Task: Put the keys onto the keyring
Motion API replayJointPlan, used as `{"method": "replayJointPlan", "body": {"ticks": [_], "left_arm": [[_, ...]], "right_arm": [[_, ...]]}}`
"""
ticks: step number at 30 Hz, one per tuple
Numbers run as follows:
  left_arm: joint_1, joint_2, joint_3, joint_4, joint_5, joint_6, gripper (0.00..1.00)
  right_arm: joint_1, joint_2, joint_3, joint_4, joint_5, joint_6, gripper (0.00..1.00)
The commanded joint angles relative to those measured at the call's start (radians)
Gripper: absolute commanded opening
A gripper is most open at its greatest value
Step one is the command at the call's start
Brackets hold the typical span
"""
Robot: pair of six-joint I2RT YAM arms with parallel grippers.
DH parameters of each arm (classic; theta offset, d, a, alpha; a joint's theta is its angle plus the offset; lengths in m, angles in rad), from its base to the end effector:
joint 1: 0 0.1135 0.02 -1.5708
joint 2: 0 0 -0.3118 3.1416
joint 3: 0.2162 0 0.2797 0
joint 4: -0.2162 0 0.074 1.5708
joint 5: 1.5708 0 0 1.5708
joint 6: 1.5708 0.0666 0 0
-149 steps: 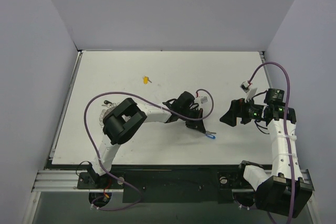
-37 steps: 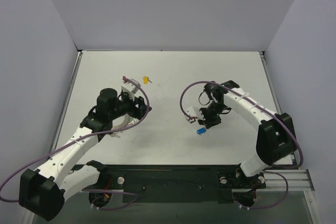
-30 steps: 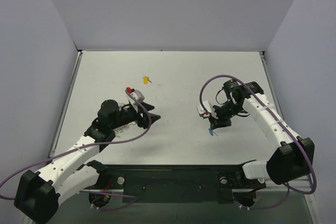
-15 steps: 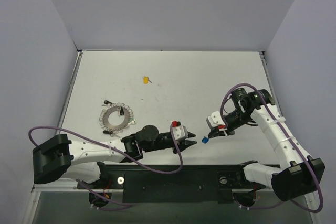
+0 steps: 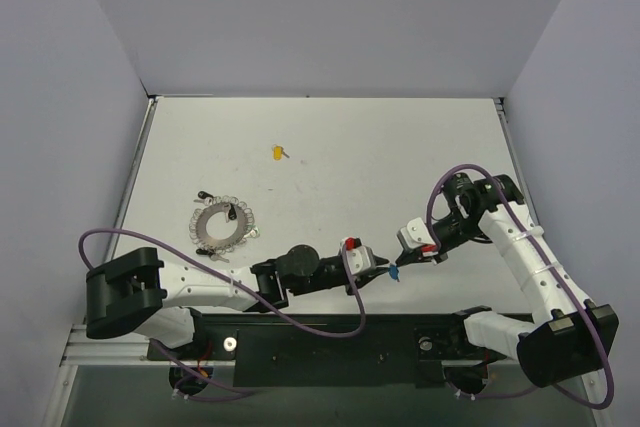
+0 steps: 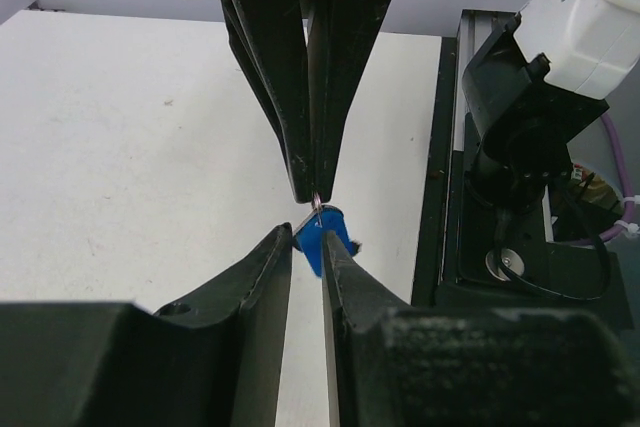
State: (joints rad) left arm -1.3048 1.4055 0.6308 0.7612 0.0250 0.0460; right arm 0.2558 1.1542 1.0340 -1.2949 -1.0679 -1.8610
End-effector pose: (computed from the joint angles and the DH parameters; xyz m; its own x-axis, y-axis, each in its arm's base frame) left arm 0.0895 -0.3347 0.2709 0.0411 0.0240 -0.9989 0.9702 0.2378 0.0456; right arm 0.1678 0.1042 0.3206 0.5163 -0.3423 -0.7850 -0.8433 -0.3631 -0.3963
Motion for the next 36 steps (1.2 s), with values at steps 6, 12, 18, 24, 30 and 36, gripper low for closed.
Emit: {"method": "replayJointPlan", "body": {"ticks": [6,12,18,24,30,36], "left_arm": [[-0.017,0.026,0.060,0.072,-0.016,0.005,0.27],[-0.019,0.044,0.069,0.069,-0.054,0.006,0.27],[-0.017,0.044,0.076,0.061,-0.079,0.018,0.27],[-0.019,0.047,0.084,0.049,-0.063,0.017,0.17],[-0.019,0.035,0.083,0.036,-0.045,0.017,0.00],[0.001,0.012,0.162,-0.199,-0.085,-0.121,0.00]], "right_arm": [[-0.027,-0.010,-0.012,-0.241,-0.087,-0.075,0.00],[-0.033,-0.010,-0.012,-0.257,-0.098,-0.095,0.00],[-0.033,-0.007,-0.012,-0.265,-0.101,-0.104,0.00],[-0.035,-0.008,-0.014,-0.265,-0.109,-0.102,0.00],[-0.038,-0.004,-0.020,-0.265,-0.101,-0.099,0.00],[-0.038,-0.005,-0.028,-0.250,-0.079,-0.073,0.12]]}}
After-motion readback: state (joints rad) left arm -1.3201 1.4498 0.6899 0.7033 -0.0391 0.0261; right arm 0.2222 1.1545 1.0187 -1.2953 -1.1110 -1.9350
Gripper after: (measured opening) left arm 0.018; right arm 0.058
